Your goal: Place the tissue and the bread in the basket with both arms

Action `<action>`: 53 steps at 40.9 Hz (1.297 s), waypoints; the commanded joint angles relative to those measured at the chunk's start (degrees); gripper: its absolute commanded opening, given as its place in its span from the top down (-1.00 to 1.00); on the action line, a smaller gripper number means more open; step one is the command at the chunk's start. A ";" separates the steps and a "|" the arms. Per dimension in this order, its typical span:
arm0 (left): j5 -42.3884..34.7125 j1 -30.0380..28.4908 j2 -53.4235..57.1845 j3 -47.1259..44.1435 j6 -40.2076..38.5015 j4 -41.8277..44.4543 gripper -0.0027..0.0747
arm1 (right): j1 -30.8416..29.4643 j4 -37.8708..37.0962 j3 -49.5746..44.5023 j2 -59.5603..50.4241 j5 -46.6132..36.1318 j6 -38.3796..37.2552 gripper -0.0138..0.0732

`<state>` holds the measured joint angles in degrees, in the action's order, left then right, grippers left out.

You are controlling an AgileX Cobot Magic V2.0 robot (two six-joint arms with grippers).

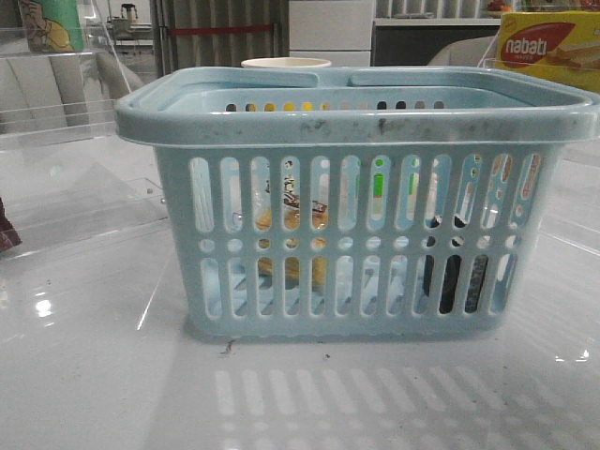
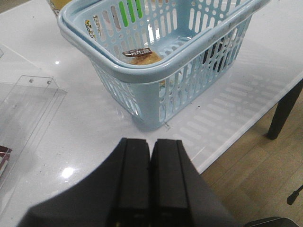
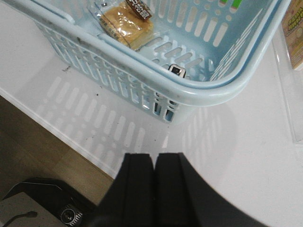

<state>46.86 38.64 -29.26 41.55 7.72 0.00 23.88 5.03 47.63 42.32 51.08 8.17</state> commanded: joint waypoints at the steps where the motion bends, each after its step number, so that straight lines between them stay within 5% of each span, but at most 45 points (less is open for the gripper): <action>1: -4.59 0.28 -0.14 1.49 -0.50 -0.60 0.70 | -0.30 -0.54 1.54 -0.23 -3.41 0.26 0.56; 16: -5.20 -2.86 3.74 -0.39 -0.50 0.00 0.70 | -0.30 -0.54 1.54 -0.23 -3.41 0.26 0.56; 31: -35.91 -24.63 20.96 -24.90 -0.50 0.00 0.70 | -0.30 -0.54 1.54 -0.23 -3.41 0.26 0.56; 42: -46.50 -35.34 29.57 -38.60 -0.50 -3.37 0.70 | -0.30 -0.54 1.54 -0.23 -3.41 0.26 0.56; 53: -48.33 -37.25 30.73 -41.96 -0.50 -5.54 0.70 | -0.30 -0.54 1.54 -0.23 -3.36 0.26 0.56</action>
<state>4.14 1.27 0.36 -0.48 7.64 -4.72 23.88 5.01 47.63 42.32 51.08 8.17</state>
